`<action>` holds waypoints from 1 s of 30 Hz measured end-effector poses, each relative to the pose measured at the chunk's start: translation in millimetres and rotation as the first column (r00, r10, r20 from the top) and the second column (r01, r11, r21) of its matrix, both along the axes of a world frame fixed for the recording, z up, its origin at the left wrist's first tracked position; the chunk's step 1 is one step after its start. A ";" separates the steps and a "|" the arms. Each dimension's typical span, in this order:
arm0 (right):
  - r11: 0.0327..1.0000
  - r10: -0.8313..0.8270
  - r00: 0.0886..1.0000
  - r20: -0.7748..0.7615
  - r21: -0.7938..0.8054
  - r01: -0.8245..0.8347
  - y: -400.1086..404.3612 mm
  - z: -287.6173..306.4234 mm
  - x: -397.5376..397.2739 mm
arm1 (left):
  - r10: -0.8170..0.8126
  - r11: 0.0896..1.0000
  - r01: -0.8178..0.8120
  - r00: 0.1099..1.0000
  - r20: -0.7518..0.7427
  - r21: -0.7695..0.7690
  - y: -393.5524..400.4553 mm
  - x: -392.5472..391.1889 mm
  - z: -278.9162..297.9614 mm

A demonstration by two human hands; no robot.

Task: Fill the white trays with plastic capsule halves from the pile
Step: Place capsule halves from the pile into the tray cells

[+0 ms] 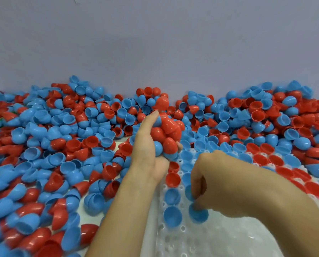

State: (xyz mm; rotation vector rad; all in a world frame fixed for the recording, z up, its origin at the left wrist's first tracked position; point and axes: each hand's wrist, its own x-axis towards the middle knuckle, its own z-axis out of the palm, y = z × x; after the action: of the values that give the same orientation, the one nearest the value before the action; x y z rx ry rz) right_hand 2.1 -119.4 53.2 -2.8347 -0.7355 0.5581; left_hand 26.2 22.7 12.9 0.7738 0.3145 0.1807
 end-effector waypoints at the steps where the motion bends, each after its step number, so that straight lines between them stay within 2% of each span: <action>1: 1.000 0.008 1.000 0.024 -0.025 -0.007 3.4 -3.3 -1.8 | -0.001 1.000 0.001 1.000 -0.006 0.001 -0.2 -0.1 0.5; 6: 0.995 0.041 0.996 0.076 -0.098 -0.034 14.1 -10.5 -5.1 | -0.005 1.000 0.004 1.000 -0.028 -0.011 0.7 0.1 -0.4; 13: 0.998 0.044 0.999 -0.022 -0.041 -0.044 5.6 -1.7 -1.9 | -0.006 1.000 0.006 1.000 -0.007 -0.009 0.7 -0.9 -0.4; 15: 0.999 0.041 0.999 0.000 0.036 -0.041 -2.6 4.4 2.4 | -0.006 1.000 0.006 1.000 0.003 -0.008 0.9 -0.7 -1.2; 18: 0.971 -0.015 0.991 0.134 0.240 -0.018 -13.1 8.0 12.9 | -0.047 0.999 0.047 0.999 0.020 0.003 -1.2 0.8 -1.8; 20: 0.895 -0.134 0.965 0.227 0.446 0.020 -13.4 2.9 20.4 | -0.088 0.996 0.088 0.995 0.040 0.020 -3.7 1.8 -2.5; 22: 0.771 -0.247 0.930 0.272 0.636 0.019 -10.5 -4.9 24.3 | -0.127 0.990 0.123 0.990 0.065 0.063 -7.3 3.7 -3.5; 23: 0.730 -0.275 0.918 0.286 0.683 0.005 -8.1 -8.8 25.6 | -0.152 0.985 0.144 0.985 0.082 0.091 -9.5 3.8 -4.2; 27: 0.704 -0.335 0.876 0.347 0.710 -0.011 -3.7 -19.1 30.5 | -0.245 0.960 0.226 0.964 0.107 0.168 -17.7 2.7 -6.1; 30: 0.600 -0.398 0.875 0.275 0.800 0.022 -6.4 -19.5 34.3 | -0.253 0.954 0.240 0.966 0.053 0.181 -18.3 5.3 -9.1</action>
State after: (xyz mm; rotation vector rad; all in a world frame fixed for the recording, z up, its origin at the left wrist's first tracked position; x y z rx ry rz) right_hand 36.4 -125.8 33.7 -2.1253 -0.4866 -0.3986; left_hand 31.5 4.3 3.9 0.9693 0.1289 0.0007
